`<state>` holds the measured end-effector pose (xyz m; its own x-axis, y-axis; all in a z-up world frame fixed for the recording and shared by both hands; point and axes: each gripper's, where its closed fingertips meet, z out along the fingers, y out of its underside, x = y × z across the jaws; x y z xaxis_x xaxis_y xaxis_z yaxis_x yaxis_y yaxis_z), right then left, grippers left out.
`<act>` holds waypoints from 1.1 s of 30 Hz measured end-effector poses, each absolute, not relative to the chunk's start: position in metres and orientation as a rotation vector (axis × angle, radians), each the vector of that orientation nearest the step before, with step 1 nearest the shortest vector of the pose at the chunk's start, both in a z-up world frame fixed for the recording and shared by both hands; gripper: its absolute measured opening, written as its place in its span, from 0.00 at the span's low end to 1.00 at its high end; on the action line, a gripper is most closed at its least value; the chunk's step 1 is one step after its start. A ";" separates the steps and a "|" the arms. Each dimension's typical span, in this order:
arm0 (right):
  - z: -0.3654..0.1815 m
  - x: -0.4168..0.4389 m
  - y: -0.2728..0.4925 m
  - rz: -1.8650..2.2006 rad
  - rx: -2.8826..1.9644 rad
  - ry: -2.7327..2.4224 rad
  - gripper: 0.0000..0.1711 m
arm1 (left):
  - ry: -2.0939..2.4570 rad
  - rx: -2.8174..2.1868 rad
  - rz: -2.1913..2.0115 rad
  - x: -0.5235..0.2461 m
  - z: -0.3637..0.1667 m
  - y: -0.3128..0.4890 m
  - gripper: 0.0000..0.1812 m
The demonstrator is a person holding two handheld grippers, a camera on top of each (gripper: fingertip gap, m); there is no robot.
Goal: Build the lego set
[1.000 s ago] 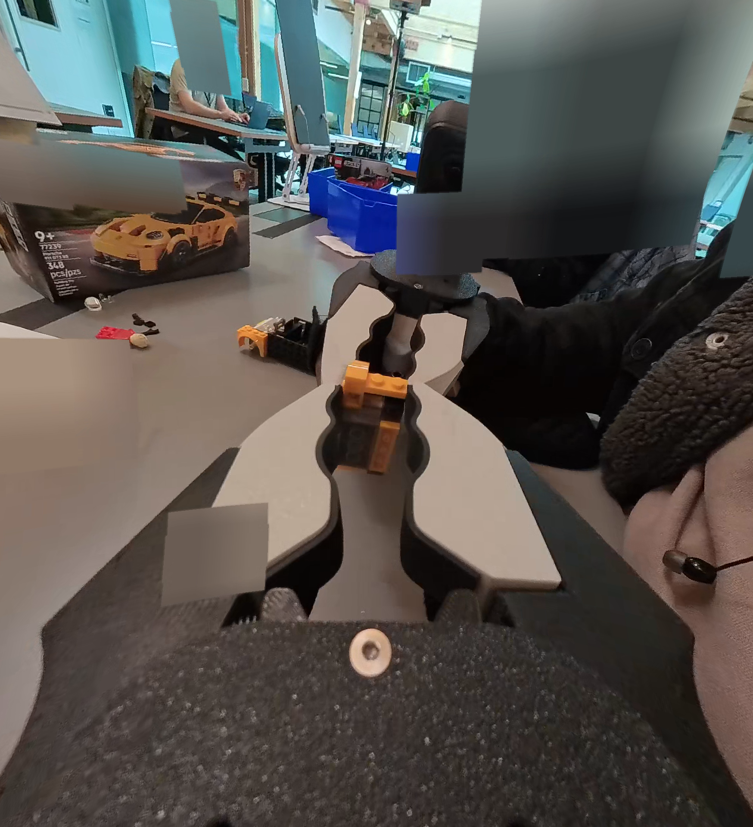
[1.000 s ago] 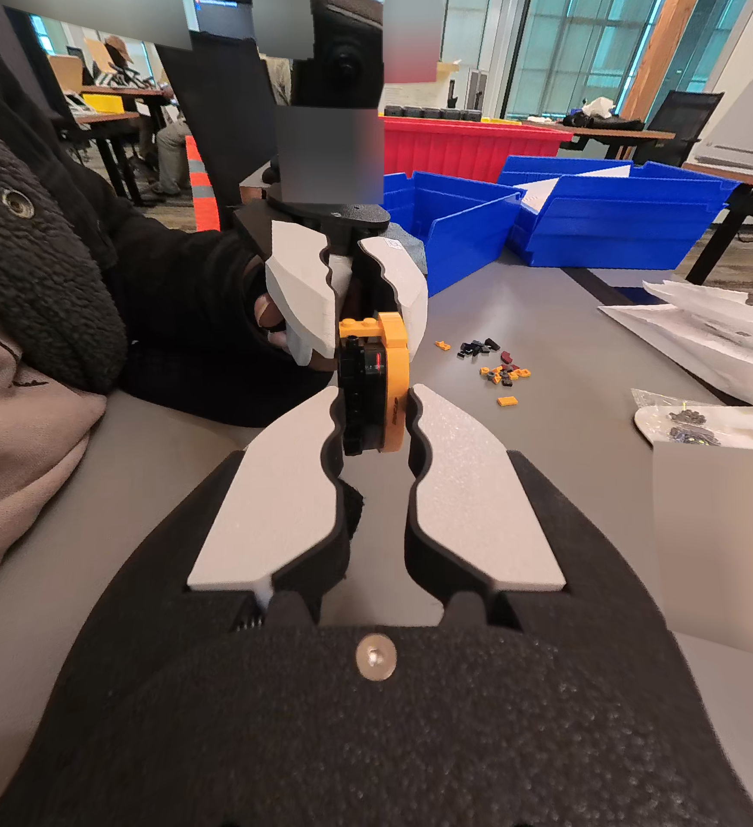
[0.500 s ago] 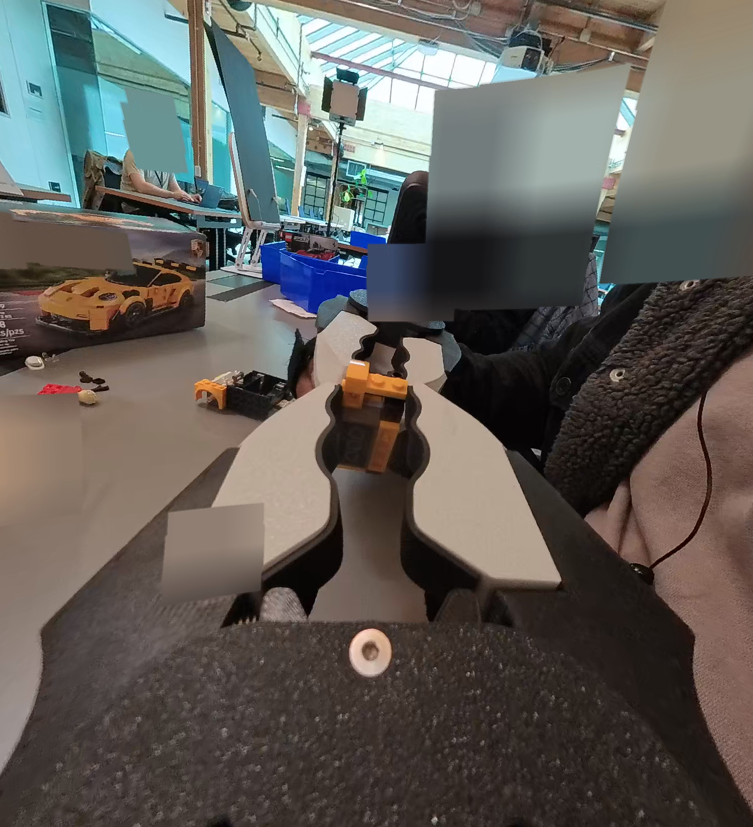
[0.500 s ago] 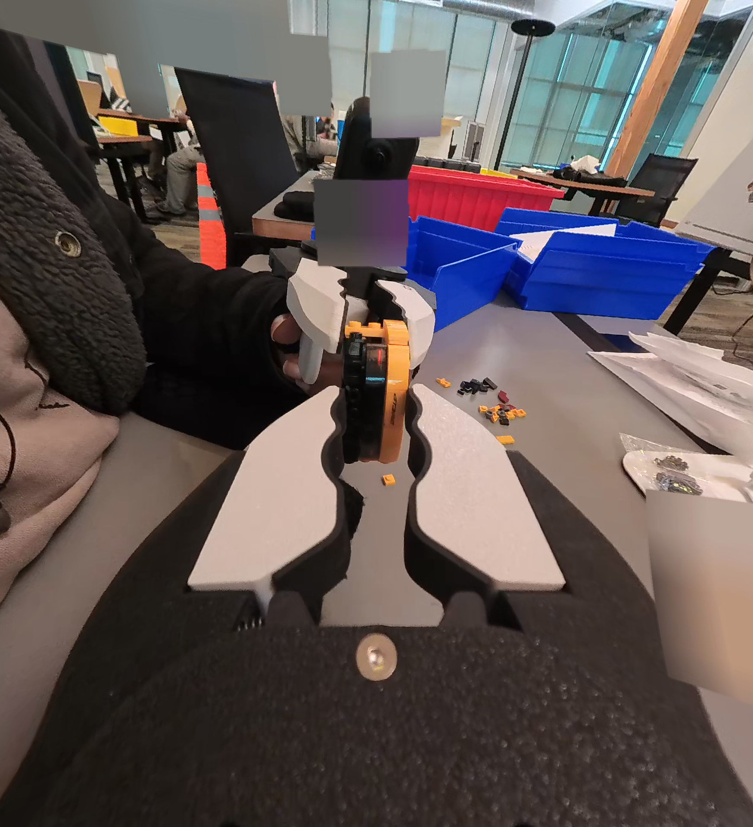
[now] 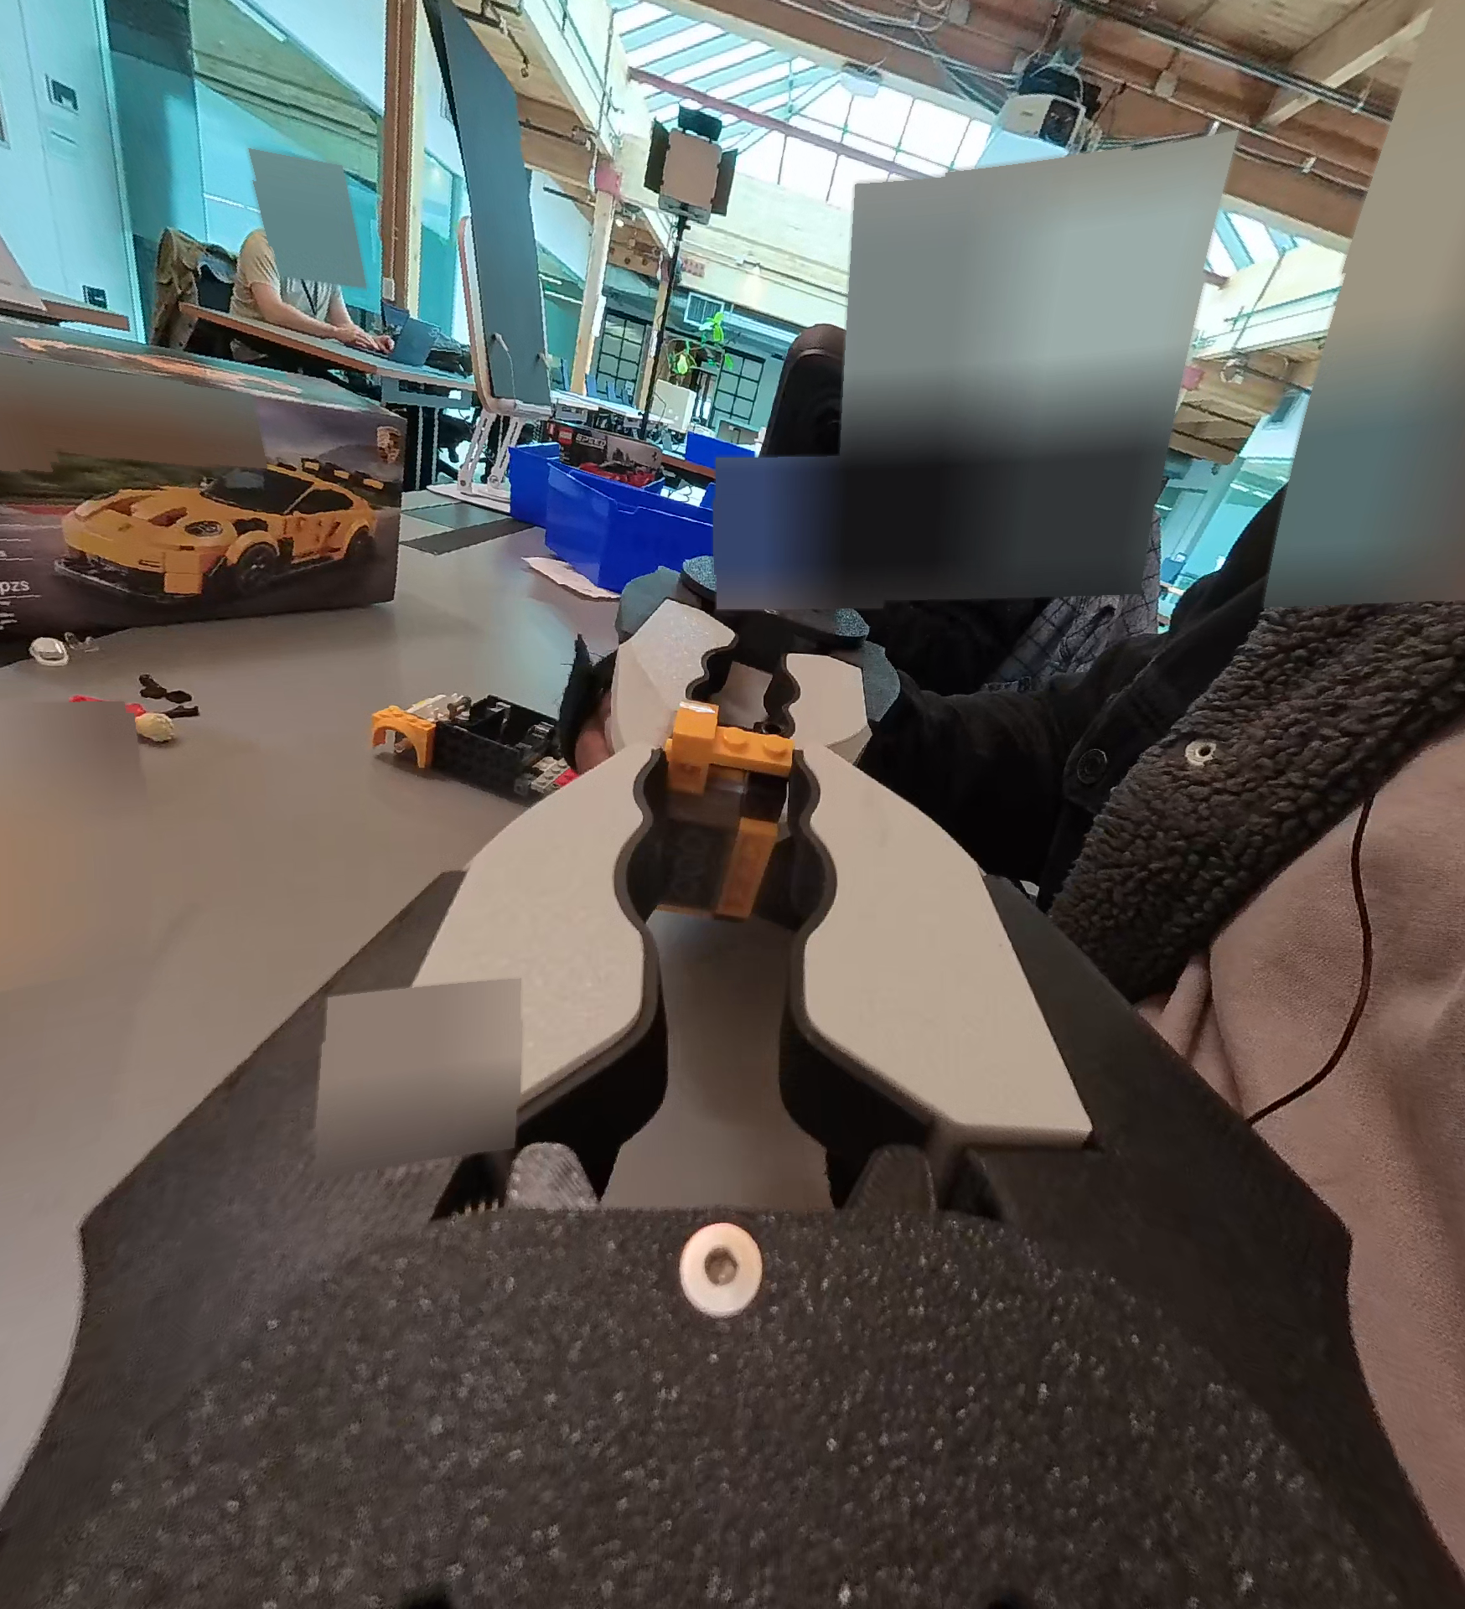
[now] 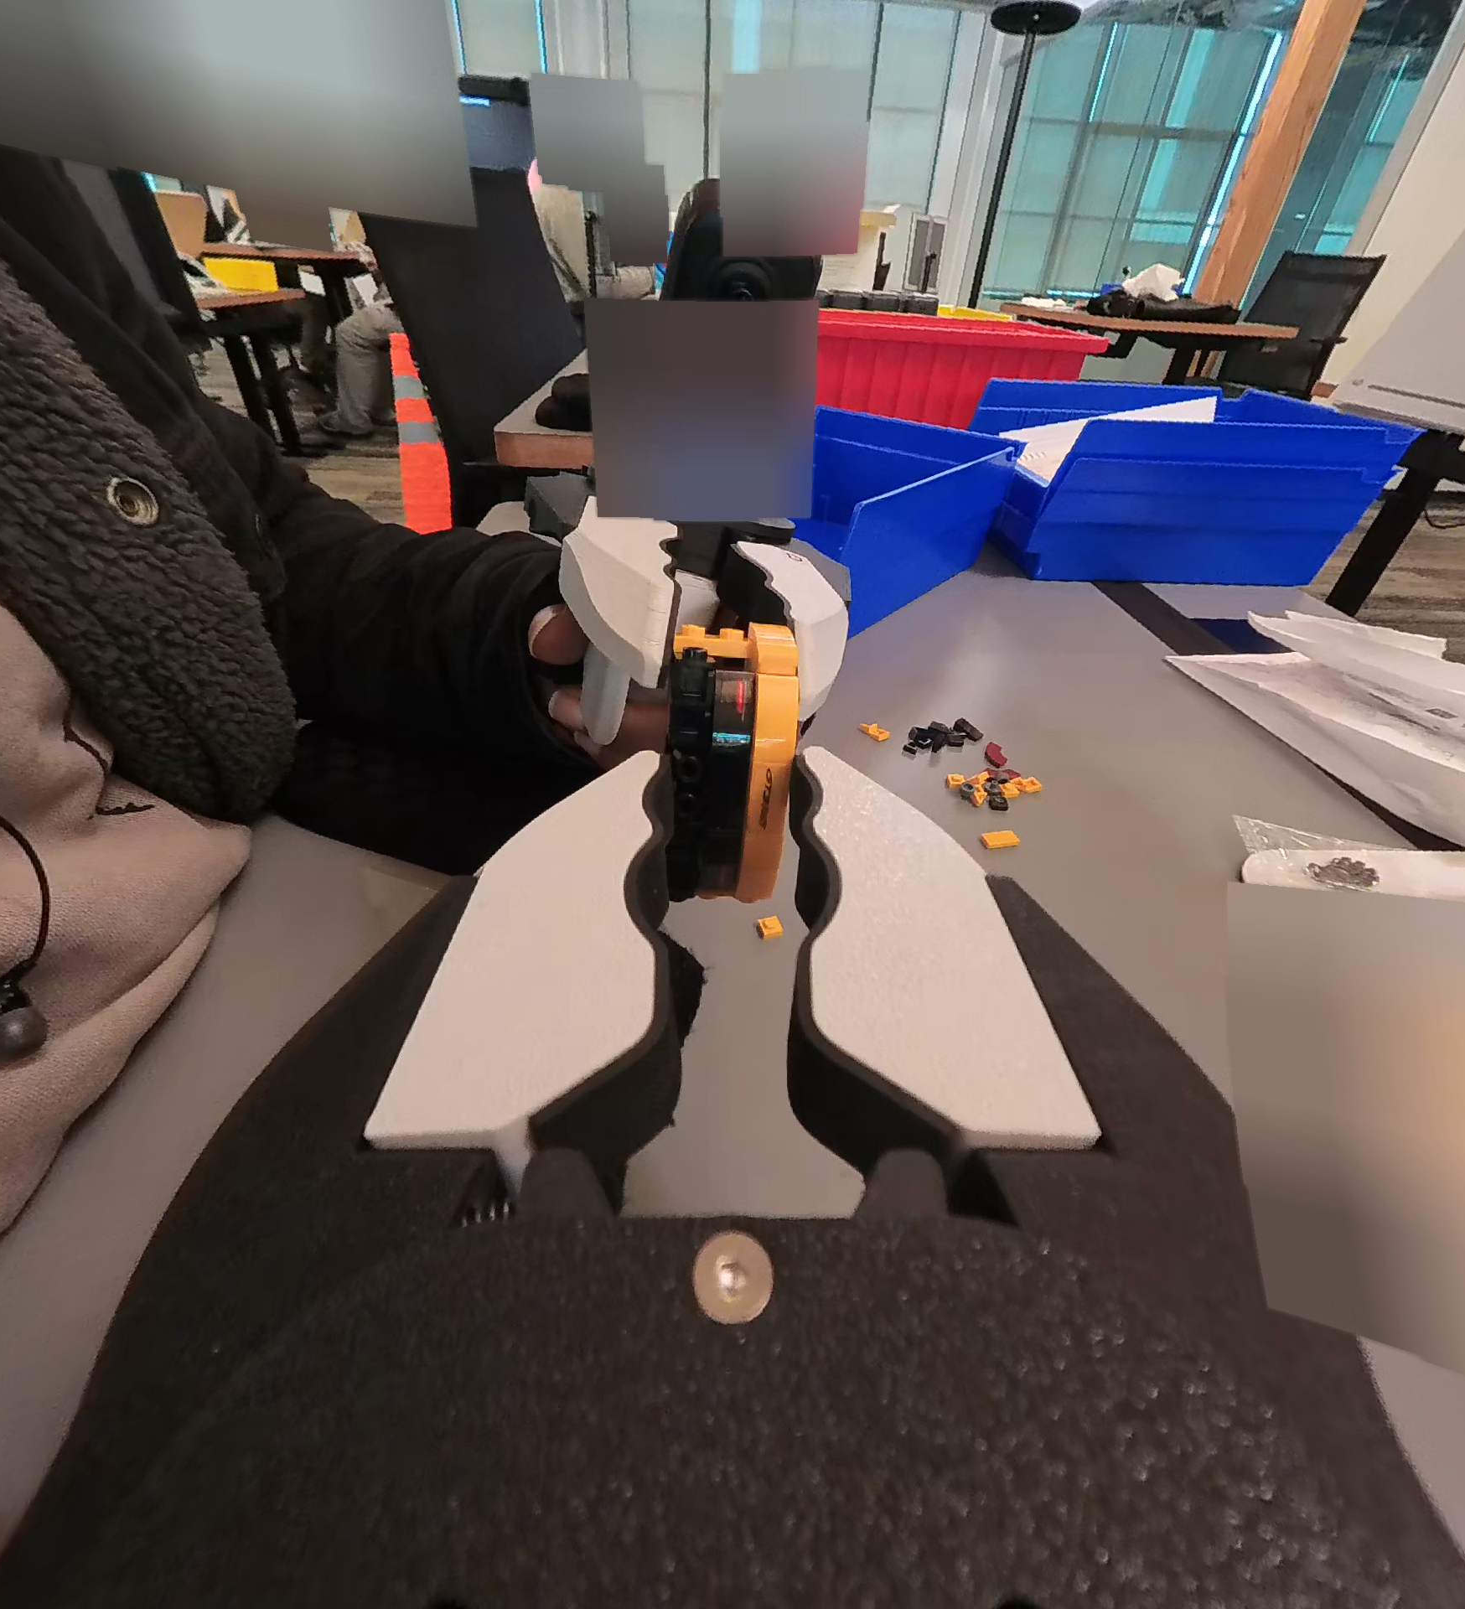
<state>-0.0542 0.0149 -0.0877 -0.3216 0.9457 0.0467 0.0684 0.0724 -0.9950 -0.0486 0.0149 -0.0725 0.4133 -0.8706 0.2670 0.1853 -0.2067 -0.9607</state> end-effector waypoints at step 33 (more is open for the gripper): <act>-0.103 -0.061 0.010 1.328 -1.102 -1.597 0.17 | 0.669 -1.470 -1.051 -0.044 -0.078 0.016 0.14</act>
<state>-0.0609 0.0097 -0.1029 -0.3295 0.9436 0.0320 0.1411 0.0828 -0.9865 -0.0435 0.0157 -0.0779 0.4360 -0.8686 0.2355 0.1539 -0.1858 -0.9705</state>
